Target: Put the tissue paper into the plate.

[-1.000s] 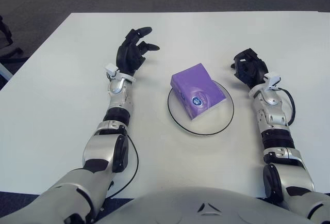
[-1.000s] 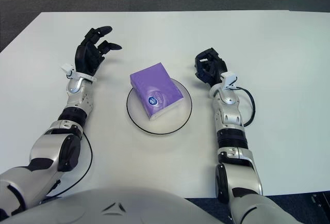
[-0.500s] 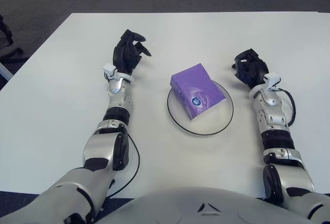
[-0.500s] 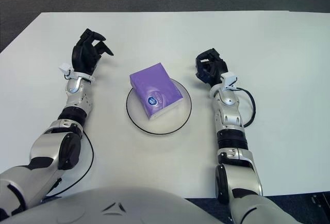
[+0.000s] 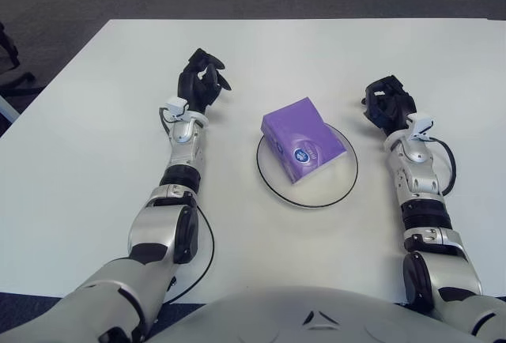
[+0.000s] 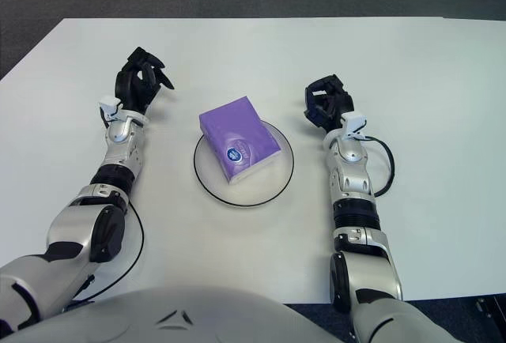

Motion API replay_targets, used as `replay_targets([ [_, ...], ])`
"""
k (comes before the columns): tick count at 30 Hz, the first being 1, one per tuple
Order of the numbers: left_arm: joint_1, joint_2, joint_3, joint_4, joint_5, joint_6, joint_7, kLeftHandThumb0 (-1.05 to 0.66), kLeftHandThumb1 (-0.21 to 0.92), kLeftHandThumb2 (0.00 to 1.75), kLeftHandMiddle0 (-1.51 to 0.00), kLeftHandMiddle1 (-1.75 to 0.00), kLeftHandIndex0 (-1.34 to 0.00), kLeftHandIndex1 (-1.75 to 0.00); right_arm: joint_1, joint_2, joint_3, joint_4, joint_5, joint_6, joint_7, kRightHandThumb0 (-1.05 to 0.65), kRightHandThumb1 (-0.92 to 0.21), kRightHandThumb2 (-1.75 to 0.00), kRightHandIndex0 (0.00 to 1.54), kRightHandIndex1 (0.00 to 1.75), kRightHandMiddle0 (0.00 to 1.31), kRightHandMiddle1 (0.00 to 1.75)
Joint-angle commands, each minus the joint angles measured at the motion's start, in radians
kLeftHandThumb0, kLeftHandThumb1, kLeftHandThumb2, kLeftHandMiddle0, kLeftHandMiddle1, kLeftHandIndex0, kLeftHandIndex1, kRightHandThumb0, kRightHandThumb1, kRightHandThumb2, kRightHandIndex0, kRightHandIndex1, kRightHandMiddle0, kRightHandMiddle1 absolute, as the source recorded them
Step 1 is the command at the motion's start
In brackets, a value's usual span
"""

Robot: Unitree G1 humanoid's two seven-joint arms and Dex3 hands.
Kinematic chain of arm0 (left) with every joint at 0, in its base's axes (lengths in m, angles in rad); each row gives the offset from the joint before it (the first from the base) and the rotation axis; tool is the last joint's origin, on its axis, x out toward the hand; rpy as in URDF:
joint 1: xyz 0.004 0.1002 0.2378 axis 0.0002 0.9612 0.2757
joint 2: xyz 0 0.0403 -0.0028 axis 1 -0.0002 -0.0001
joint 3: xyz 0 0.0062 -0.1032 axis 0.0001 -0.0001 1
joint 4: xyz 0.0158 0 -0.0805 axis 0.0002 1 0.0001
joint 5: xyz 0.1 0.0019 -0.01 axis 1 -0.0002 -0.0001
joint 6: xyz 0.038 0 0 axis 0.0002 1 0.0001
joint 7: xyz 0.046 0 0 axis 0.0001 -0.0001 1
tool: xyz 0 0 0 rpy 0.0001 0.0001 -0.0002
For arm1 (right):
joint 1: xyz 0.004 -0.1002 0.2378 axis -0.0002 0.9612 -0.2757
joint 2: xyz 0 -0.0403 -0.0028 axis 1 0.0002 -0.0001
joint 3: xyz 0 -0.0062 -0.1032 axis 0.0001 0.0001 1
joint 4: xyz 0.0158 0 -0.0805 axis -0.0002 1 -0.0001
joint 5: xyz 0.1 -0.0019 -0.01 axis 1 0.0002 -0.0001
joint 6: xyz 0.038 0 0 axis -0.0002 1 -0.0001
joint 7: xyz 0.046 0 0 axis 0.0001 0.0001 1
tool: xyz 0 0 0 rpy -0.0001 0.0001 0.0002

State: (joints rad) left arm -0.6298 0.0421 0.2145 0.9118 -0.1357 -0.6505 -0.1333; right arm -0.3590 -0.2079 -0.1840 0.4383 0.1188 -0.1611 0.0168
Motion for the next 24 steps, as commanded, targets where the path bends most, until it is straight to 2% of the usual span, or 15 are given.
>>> replay_targets([
  [1, 0.135, -0.008, 0.000, 0.038, 0.005, 0.037, 0.016, -0.32, 0.92, 0.55, -0.89, -1.75, -0.70, -1.75, 0.109, 0.051, 0.001, 0.050, -0.003, -0.019, -0.009, -0.37, -0.74, -0.75, 0.72, 1.75, 0.31, 1.75],
  [7, 0.185, -0.006, -0.012, -0.026, 0.006, 0.102, 0.008, -0.31, 0.92, 0.54, -0.91, -1.75, -0.71, -1.75, 0.114, 0.056, 0.003, 0.045, -0.004, -0.024, -0.013, -0.37, -0.74, -0.75, 0.74, 1.75, 0.31, 1.75],
  [16, 0.419, -0.025, -0.081, -0.369, 0.027, 0.317, 0.016, -0.32, 0.92, 0.52, -0.94, -1.75, -0.70, -1.75, 0.122, 0.061, 0.003, 0.029, -0.004, -0.022, -0.017, -0.37, -0.74, -0.76, 0.75, 1.75, 0.32, 1.75],
  [20, 0.479, -0.026, -0.104, -0.471, 0.057, 0.355, 0.041, -0.32, 0.92, 0.51, -0.94, -1.75, -0.70, -1.75, 0.125, 0.063, 0.001, 0.024, -0.001, -0.024, -0.015, -0.37, -0.74, -0.76, 0.76, 1.75, 0.32, 1.75],
  [24, 0.501, -0.023, -0.111, -0.518, 0.080, 0.371, 0.055, -0.32, 0.92, 0.50, -0.94, -1.75, -0.70, -1.75, 0.128, 0.063, -0.001, 0.019, 0.004, -0.027, -0.011, -0.37, -0.73, -0.76, 0.76, 1.75, 0.32, 1.75],
])
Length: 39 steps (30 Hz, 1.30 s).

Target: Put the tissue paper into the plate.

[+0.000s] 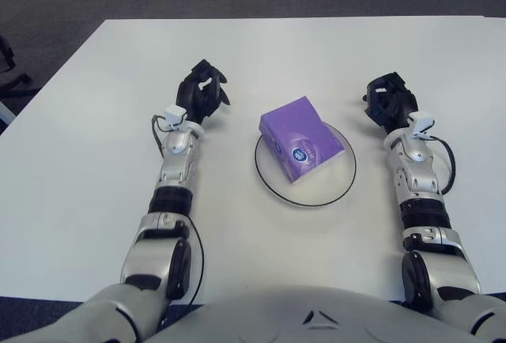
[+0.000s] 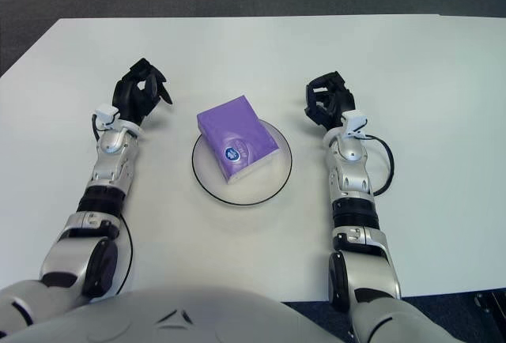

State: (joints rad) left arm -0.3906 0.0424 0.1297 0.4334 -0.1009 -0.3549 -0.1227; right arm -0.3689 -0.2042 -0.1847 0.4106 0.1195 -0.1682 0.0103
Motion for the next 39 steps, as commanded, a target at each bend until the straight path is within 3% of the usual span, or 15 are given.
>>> replay_targets([
  [1, 0.266, -0.023, -0.028, -0.047, 0.049, 0.078, 0.048, -0.32, 0.92, 0.50, -0.94, -1.75, -0.70, -1.75, 0.140, 0.060, -0.001, 0.046, 0.004, -0.021, -0.004, -0.37, -0.73, -0.76, 0.76, 1.75, 0.32, 1.75],
  [9, 0.251, -0.009, -0.017, -0.061, 0.062, 0.093, 0.067, -0.32, 0.92, 0.49, -0.94, -1.75, -0.70, -1.75, 0.147, 0.058, -0.002, 0.035, 0.008, -0.019, -0.001, -0.37, -0.73, -0.76, 0.76, 1.75, 0.32, 1.75],
  [39, 0.195, -0.004, -0.002, 0.066, 0.068, -0.004, 0.115, -0.32, 0.92, 0.47, -0.96, -1.75, -0.71, -1.75, 0.142, 0.071, -0.022, 0.002, 0.015, 0.047, -0.038, -0.37, -0.79, -0.69, 0.75, 1.75, 0.29, 1.75],
])
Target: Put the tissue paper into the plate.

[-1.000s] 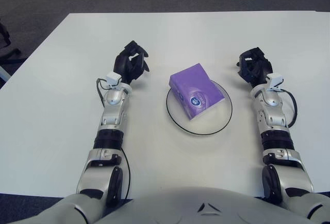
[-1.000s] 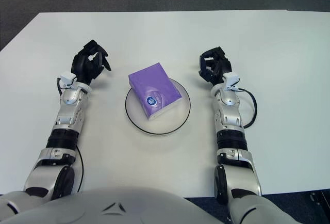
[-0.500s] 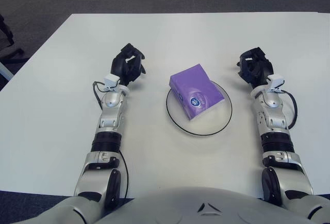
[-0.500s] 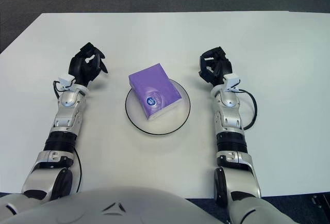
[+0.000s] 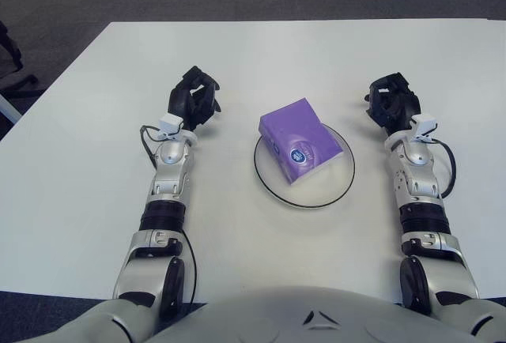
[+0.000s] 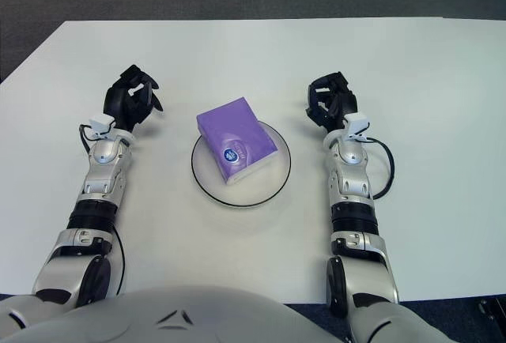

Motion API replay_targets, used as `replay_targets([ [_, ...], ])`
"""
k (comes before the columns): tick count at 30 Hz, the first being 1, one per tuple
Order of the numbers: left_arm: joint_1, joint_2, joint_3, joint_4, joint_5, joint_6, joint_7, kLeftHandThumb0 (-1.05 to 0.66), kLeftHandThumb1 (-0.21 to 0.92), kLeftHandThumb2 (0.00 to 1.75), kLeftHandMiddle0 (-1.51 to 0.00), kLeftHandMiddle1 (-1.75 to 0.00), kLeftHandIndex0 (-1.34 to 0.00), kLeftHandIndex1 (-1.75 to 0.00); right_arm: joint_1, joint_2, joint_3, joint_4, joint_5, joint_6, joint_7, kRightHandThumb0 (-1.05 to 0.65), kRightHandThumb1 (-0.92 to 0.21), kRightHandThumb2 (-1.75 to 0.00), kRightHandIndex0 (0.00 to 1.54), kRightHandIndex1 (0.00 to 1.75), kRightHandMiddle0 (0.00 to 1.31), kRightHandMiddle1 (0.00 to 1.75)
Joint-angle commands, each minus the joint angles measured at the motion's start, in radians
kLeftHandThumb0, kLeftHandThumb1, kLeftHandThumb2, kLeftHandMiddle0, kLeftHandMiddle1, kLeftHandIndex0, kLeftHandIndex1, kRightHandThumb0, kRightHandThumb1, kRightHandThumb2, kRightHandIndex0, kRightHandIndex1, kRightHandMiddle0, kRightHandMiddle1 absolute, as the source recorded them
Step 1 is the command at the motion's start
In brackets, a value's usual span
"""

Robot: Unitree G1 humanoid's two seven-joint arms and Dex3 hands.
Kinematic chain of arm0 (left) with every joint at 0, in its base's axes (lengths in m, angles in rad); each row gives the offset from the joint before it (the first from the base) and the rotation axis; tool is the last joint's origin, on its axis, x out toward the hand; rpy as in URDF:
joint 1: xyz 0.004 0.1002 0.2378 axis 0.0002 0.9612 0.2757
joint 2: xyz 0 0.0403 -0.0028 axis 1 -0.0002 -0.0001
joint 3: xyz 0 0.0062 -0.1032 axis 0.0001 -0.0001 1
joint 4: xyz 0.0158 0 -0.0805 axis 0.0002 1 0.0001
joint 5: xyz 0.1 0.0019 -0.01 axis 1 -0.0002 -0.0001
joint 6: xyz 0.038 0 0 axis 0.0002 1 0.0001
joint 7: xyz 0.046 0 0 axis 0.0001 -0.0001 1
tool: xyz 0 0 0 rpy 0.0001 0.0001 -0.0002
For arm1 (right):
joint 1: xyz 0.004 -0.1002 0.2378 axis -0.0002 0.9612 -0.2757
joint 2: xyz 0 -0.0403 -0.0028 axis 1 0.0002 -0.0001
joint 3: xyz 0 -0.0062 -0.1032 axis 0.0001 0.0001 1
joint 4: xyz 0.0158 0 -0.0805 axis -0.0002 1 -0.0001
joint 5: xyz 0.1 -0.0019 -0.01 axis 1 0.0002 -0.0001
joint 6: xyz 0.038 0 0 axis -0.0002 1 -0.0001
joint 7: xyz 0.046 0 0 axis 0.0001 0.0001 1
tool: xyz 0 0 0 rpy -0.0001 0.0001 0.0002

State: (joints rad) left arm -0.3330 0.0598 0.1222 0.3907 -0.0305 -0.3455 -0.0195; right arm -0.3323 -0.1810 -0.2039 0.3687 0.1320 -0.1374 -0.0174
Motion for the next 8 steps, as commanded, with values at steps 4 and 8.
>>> replay_targets([
  [4, 0.130, -0.019, 0.012, 0.126, 0.000, -0.017, 0.020, -0.33, 0.92, 0.46, -0.96, -1.75, -0.71, -1.75, 0.102, 0.045, 0.001, 0.049, -0.006, 0.030, -0.020, -0.37, -0.80, -0.67, 0.75, 1.75, 0.28, 1.75],
  [8, 0.123, -0.017, 0.017, 0.144, 0.000, -0.023, 0.024, -0.33, 0.92, 0.45, -0.96, -1.75, -0.74, -1.75, 0.098, 0.043, 0.007, 0.055, -0.014, 0.041, -0.029, -0.36, -0.81, -0.66, 0.74, 1.75, 0.27, 1.75],
])
